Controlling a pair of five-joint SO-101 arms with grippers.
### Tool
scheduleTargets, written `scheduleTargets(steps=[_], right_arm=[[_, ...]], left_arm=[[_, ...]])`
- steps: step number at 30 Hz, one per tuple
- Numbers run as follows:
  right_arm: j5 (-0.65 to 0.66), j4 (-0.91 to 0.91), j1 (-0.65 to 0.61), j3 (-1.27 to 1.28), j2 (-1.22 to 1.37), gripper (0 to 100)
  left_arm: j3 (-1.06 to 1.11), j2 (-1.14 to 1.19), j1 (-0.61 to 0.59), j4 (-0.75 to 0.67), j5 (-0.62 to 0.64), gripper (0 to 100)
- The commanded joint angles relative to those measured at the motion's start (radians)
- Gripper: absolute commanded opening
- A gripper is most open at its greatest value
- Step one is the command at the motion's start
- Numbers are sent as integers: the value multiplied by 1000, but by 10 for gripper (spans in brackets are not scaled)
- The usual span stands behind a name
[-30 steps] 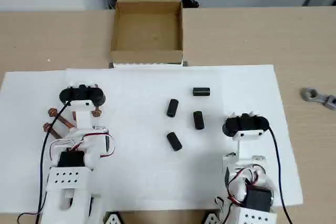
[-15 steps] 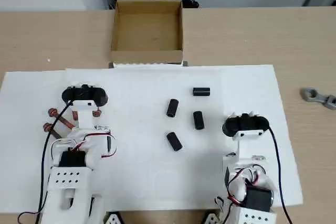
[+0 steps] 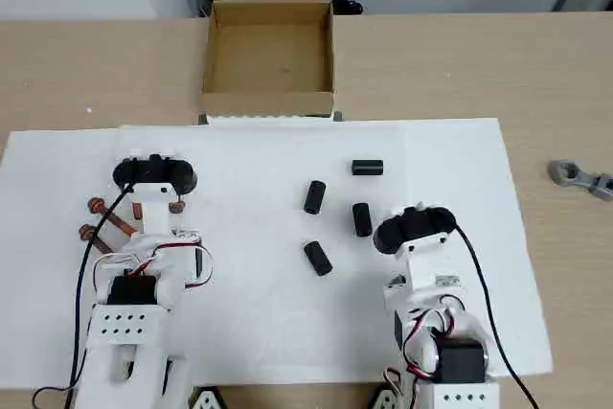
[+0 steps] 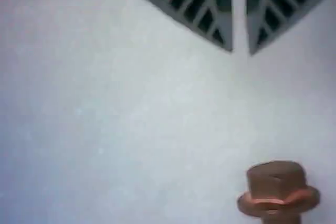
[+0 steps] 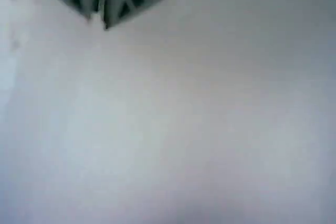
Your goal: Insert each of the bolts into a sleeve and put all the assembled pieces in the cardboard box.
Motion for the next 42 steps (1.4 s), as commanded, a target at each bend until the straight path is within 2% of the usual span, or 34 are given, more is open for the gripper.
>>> scheduleTargets(steps=[1, 6, 10, 16, 24, 30, 36, 42], right_arm=[[43, -104, 81, 14, -12, 4], [64, -208, 248, 9, -12, 8], [153, -134, 237, -68, -10, 4], [155, -128, 232, -83, -5, 3], [184, -139, 231, -222, 15, 4], [183, -134, 228, -411, 343, 4], [181, -56, 219, -767, 771, 6], [178, 19, 105, -913, 949, 7]], left_arm=[[-44, -14, -25, 40, -61, 6], [-166, -14, -84, 132, -40, 6], [-243, -14, -143, 193, -44, 6], [-326, -14, -219, 259, -101, 6], [-667, 49, -229, 436, -98, 18], [-903, 321, -230, 505, -43, 36], [-1139, 575, -227, 586, 15, 36], [-1271, 793, -222, 591, 40, 41]])
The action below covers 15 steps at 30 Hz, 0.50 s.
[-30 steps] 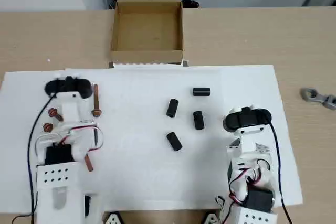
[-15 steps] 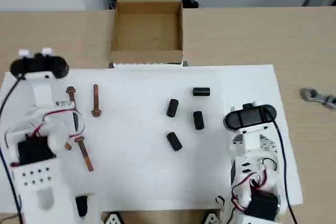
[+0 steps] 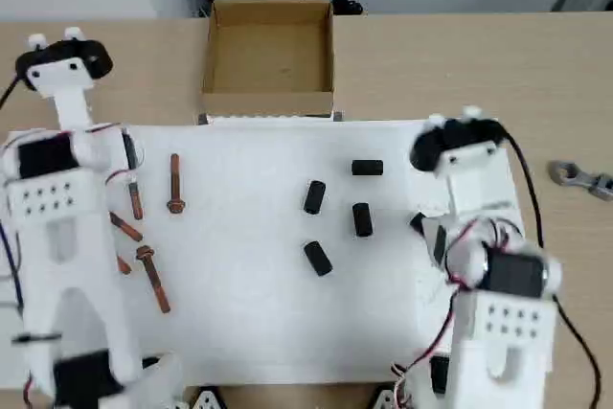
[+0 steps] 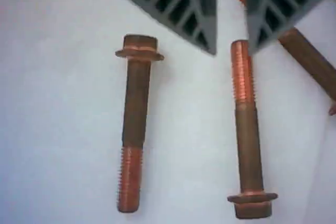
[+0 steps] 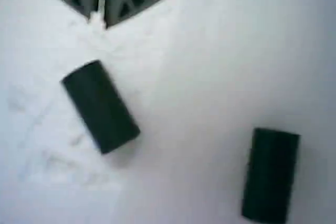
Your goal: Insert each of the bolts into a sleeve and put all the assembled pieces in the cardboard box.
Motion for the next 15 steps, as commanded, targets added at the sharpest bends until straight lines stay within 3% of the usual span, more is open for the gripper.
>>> scheduleTargets(steps=[1, 7, 15], right_arm=[[-3, 15, -56, -75, 56, 6], [-37, 22, -59, -74, 81, 7], [-34, 22, -59, -74, 82, 7]], left_arm=[[-120, 118, 0, 9, 31, 41], [-311, 413, -2, 98, 69, 51], [-496, 628, -8, 153, 69, 51]])
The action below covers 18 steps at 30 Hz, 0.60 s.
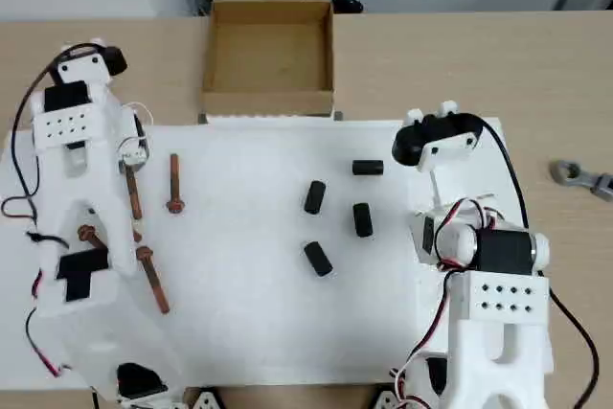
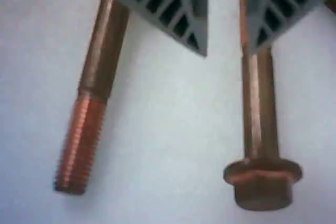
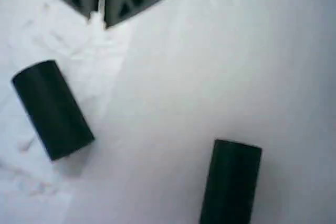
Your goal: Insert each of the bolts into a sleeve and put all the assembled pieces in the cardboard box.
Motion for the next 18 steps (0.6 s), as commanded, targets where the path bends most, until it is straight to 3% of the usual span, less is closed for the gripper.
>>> scheduleTargets(steps=[1, 18], right_arm=[[-8, 7, -7, -52, 4, 7], [-5, 7, -10, -52, 4, 7]], left_arm=[[-65, 38, -6, -2, 8, 51], [-42, 110, -71, -141, 11, 72]])
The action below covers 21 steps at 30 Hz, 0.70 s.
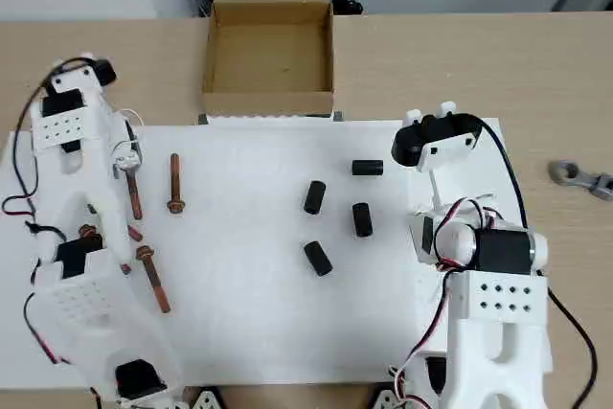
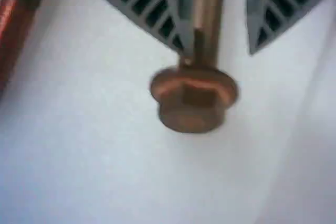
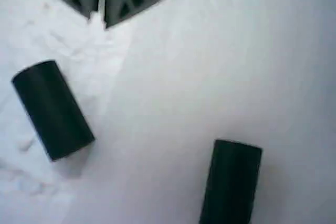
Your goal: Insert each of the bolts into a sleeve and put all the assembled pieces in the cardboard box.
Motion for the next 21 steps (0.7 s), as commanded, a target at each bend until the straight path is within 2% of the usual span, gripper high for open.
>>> scheduleTargets(steps=[1, 6, 10, 16, 21], right_arm=[[-5, 7, -10, -52, 4, 7], [-5, 7, -10, -52, 4, 7], [-5, 7, -12, -52, 4, 7], [-5, 1, -12, -52, 39, 7], [-6, -2, -12, -52, 56, 8]], left_arm=[[-15, -11, -3, -29, 8, 72], [-7, 20, 9, -57, 2, 73], [-12, 20, 8, -44, -2, 73], [-42, -97, 25, 28, -34, 73], [-31, -49, 26, 21, -46, 91]])
